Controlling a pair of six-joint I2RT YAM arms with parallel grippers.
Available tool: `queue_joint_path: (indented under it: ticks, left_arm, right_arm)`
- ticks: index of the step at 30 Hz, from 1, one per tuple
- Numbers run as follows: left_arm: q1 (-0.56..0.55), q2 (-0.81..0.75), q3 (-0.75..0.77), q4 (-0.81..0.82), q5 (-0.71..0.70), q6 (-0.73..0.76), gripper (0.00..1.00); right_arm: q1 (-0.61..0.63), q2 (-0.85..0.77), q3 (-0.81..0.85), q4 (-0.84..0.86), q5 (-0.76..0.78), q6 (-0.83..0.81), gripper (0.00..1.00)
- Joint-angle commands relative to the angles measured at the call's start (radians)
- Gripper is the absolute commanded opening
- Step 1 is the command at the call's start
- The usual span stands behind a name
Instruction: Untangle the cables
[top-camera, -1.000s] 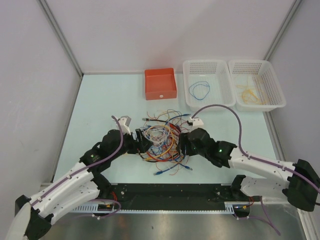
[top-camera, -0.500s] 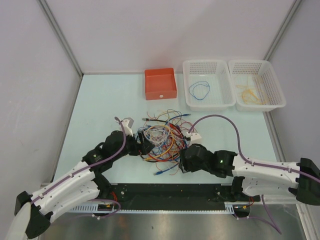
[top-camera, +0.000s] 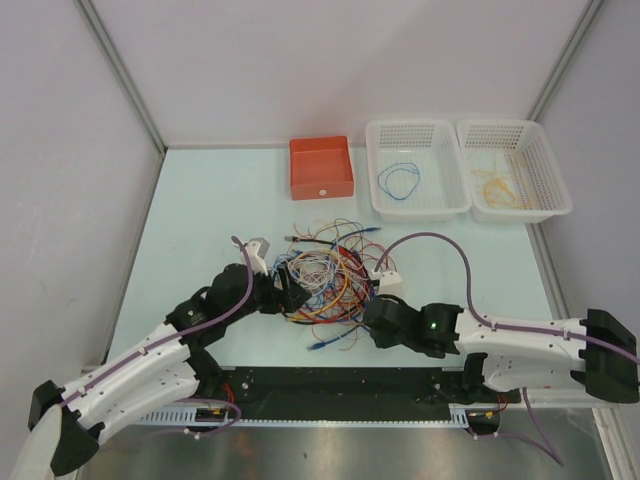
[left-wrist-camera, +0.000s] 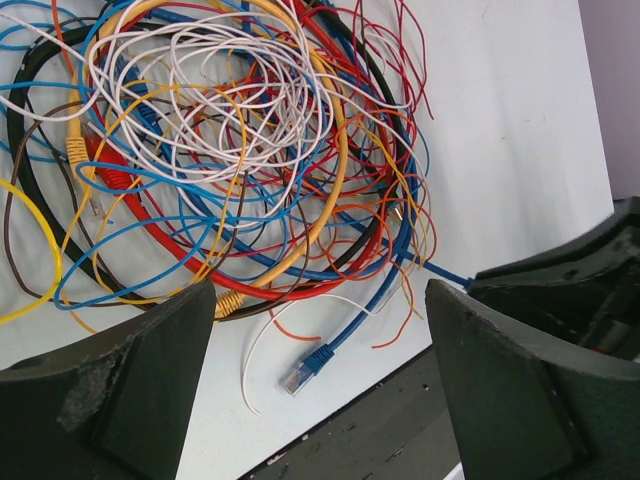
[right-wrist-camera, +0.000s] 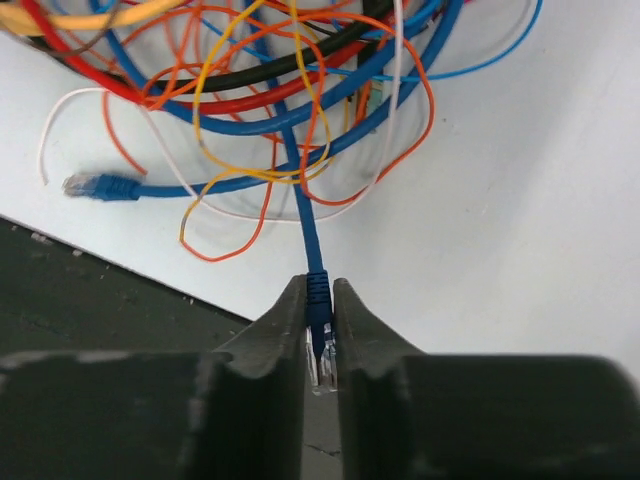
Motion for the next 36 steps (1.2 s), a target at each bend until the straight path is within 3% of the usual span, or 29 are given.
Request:
queue_joint_path:
  ticks: [1,2,8,13,22,29,36]
  left_arm:
    - [-0.008,-0.006,-0.010,0.039,-0.015,-0.018,0.91]
    - [-0.008,-0.001,-0.007,0.040,-0.015,-0.017,0.91]
    - [-0.008,-0.007,0.024,0.025,-0.044,0.012,0.91]
    - [-0.008,-0.018,0.047,0.022,-0.058,0.032,0.91]
    - [-0.008,-0.056,0.047,-0.018,-0.086,0.034,0.92]
    - [-0.008,-0.070,0.045,-0.027,-0.109,0.034,0.92]
    - [-0.008,-0.075,0.047,-0.027,-0.109,0.031,0.93]
  right_arm:
    - [0.013,-0.101,0.016,-0.027,0.074,0.028,0.05]
    - [0.016,-0.130,0.028,-0.058,0.082,0.031,0.00]
    - [0.111,-0.244,0.312,-0.190,0.261,-0.065,0.00]
    - [0.128,-0.213,0.621,-0.244,0.324,-0.205,0.00]
    - [0.130,-0.144,0.968,-0.222,0.396,-0.416,0.00]
    - [0.128,-0.138,1.067,-0.055,0.519,-0.622,0.00]
    - [0.115,-0.196,1.042,0.313,0.576,-0.827,0.00]
